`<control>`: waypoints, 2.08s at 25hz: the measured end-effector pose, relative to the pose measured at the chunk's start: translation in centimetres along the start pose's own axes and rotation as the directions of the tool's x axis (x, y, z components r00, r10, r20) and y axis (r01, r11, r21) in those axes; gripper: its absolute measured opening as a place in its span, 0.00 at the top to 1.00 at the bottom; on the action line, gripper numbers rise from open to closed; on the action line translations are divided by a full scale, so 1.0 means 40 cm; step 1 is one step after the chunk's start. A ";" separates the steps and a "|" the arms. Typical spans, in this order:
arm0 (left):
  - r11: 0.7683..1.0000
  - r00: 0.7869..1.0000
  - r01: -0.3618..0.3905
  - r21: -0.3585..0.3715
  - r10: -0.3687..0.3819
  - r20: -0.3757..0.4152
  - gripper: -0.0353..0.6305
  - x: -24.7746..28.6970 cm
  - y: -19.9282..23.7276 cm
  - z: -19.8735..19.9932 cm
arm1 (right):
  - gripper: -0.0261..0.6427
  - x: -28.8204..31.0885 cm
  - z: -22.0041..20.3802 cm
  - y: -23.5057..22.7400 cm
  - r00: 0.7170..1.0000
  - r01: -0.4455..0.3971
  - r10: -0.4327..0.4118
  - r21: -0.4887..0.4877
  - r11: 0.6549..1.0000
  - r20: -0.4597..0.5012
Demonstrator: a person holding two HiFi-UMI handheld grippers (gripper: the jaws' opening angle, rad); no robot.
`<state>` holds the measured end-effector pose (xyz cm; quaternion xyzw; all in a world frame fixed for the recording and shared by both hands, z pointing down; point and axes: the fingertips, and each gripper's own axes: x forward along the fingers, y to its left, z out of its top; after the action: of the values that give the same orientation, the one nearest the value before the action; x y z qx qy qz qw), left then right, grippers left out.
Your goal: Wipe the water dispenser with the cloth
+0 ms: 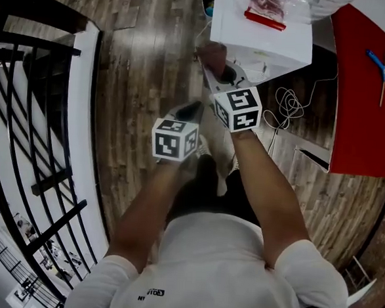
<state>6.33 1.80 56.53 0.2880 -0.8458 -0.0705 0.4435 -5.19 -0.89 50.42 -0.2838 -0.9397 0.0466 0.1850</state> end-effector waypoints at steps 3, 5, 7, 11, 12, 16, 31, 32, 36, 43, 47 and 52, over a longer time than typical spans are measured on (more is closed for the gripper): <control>1.000 1.000 -0.008 -0.016 0.007 -0.016 0.96 0.010 -0.011 -0.052 | 0.88 0.004 -0.016 0.020 1.000 -0.029 0.029 -0.013 0.999 0.006; 1.000 1.000 -0.010 -0.030 0.009 -0.027 0.96 0.014 -0.021 -0.082 | 0.88 0.005 -0.018 0.021 0.999 -0.034 0.035 -0.008 0.999 0.013; 0.999 0.999 -0.013 -0.035 0.011 -0.035 0.96 0.020 -0.032 -0.102 | 0.88 0.004 -0.019 0.011 0.999 -0.032 0.032 -0.005 0.999 0.017; 0.999 0.999 -0.016 -0.030 0.014 -0.049 0.96 0.030 -0.050 -0.125 | 0.88 -0.011 -0.030 -0.017 1.000 -0.011 0.012 -0.023 1.000 0.016; 1.000 0.999 -0.015 -0.027 0.013 -0.051 0.96 0.032 -0.056 -0.130 | 0.88 -0.020 -0.034 -0.027 1.000 -0.004 0.004 -0.028 1.000 0.016; 1.000 0.998 -0.005 -0.016 0.004 -0.063 0.96 0.047 -0.085 -0.154 | 0.88 -0.062 -0.057 -0.075 1.000 0.027 -0.027 -0.017 0.999 0.016; 0.999 0.996 0.027 0.021 -0.025 -0.088 0.96 0.098 -0.197 -0.178 | 0.88 -0.287 -0.124 -0.380 0.972 0.235 -0.235 -0.010 0.972 -0.018; 0.999 0.996 0.028 0.023 -0.026 -0.089 0.96 0.100 -0.204 -0.178 | 0.88 -0.302 -0.128 -0.401 0.968 0.249 -0.249 -0.010 0.968 -0.021; 0.999 0.996 0.028 0.031 -0.025 -0.082 0.96 0.108 -0.231 -0.171 | 0.88 -0.358 -0.147 -0.475 0.955 0.293 -0.293 -0.010 0.956 -0.037; 0.999 0.998 0.020 0.040 -0.018 -0.060 0.96 0.102 -0.286 -0.156 | 0.88 -0.432 -0.163 -0.548 0.945 0.325 -0.323 0.013 0.946 -0.057; 0.999 1.000 0.011 0.046 -0.010 -0.030 0.96 0.093 -0.316 -0.144 | 0.88 -0.460 -0.158 -0.554 0.945 0.322 -0.322 0.000 0.947 -0.057; 0.998 1.000 -0.002 0.067 0.002 -0.007 0.96 0.066 -0.355 -0.124 | 0.88 -0.510 -0.123 -0.524 0.955 0.295 -0.295 0.004 0.955 -0.038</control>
<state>15.12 -10.69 56.06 0.3022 -0.8463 -0.0408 0.4369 1.54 -29.71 52.49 -0.1404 -0.9677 0.0176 0.2084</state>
